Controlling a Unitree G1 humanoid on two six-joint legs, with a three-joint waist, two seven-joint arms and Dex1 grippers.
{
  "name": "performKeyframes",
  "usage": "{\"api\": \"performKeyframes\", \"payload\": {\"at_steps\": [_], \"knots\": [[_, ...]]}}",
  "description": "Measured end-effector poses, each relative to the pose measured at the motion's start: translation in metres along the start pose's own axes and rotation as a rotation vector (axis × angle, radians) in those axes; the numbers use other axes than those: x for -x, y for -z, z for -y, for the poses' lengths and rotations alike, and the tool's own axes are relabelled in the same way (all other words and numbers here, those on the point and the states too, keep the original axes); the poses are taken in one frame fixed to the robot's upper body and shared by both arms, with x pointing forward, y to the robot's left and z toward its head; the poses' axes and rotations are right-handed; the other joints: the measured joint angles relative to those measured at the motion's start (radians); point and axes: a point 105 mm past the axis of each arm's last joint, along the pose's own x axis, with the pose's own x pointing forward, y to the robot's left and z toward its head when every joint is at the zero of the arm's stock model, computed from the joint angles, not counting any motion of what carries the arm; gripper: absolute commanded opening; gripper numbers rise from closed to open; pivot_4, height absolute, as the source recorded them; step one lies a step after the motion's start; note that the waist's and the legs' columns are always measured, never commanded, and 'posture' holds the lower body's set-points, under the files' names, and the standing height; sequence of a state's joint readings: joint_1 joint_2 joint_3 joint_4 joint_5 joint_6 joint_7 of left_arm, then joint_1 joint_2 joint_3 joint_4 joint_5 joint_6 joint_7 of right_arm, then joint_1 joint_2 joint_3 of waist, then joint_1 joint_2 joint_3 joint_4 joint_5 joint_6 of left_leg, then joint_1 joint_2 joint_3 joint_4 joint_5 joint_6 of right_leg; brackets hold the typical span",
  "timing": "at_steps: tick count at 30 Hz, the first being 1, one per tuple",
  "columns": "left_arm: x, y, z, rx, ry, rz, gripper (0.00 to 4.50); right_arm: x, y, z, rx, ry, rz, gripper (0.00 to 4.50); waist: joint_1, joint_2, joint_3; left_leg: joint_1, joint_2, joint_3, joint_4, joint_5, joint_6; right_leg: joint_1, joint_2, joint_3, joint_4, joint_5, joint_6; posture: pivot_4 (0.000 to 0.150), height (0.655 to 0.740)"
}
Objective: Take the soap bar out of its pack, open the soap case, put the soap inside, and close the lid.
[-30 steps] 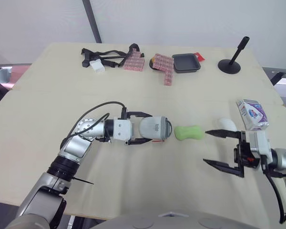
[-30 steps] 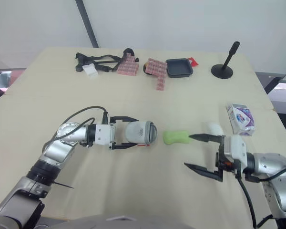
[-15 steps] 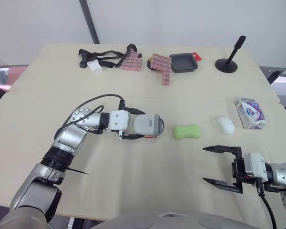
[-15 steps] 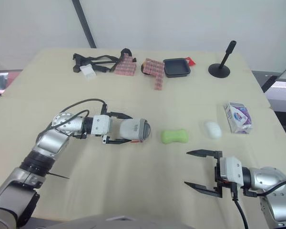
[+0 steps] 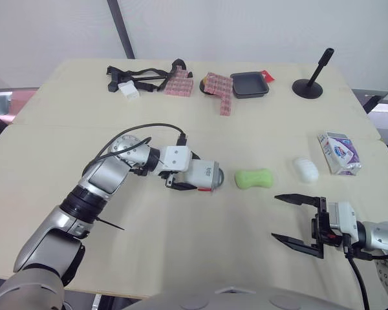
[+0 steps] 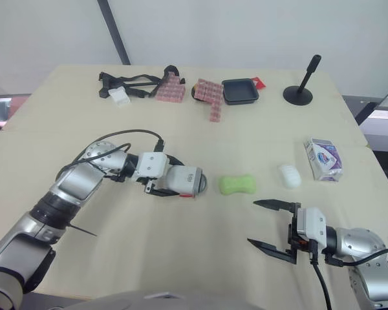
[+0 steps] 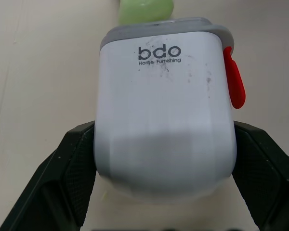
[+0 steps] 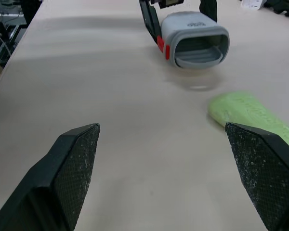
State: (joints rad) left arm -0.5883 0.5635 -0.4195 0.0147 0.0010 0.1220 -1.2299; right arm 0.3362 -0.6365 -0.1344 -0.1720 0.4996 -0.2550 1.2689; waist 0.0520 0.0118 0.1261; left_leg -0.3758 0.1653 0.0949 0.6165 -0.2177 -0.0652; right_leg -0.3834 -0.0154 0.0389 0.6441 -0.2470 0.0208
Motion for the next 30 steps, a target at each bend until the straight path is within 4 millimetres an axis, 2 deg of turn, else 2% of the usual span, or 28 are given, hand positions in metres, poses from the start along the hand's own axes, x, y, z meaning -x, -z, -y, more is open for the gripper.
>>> {"api": "performKeyframes", "payload": {"at_steps": [6,17,30], "knots": [[-0.003,-0.001,-0.002,0.004,0.002,-0.056,3.46,0.000,0.001,-0.002,-0.019,0.009,-0.001,4.47,0.000,0.000,0.000,0.000,0.000,0.000,0.000,0.000,0.000,0.000,0.000,0.000,-0.001,0.000,0.000,0.150,0.7400],[-0.010,-0.019,-0.006,0.000,0.044,-0.124,3.46,-0.002,0.001,0.000,-0.025,0.034,0.006,4.47,0.001,0.000,0.000,-0.001,0.000,0.000,-0.001,0.000,0.000,0.001,0.000,0.000,-0.002,0.000,0.000,0.150,0.7400],[-0.009,-0.024,-0.010,-0.031,0.057,-0.216,3.46,-0.005,-0.002,0.001,-0.027,0.033,0.010,4.47,0.002,0.000,0.000,-0.001,0.000,0.000,-0.003,0.000,0.000,0.002,0.000,0.000,-0.005,0.000,0.000,0.150,0.7400]]}}
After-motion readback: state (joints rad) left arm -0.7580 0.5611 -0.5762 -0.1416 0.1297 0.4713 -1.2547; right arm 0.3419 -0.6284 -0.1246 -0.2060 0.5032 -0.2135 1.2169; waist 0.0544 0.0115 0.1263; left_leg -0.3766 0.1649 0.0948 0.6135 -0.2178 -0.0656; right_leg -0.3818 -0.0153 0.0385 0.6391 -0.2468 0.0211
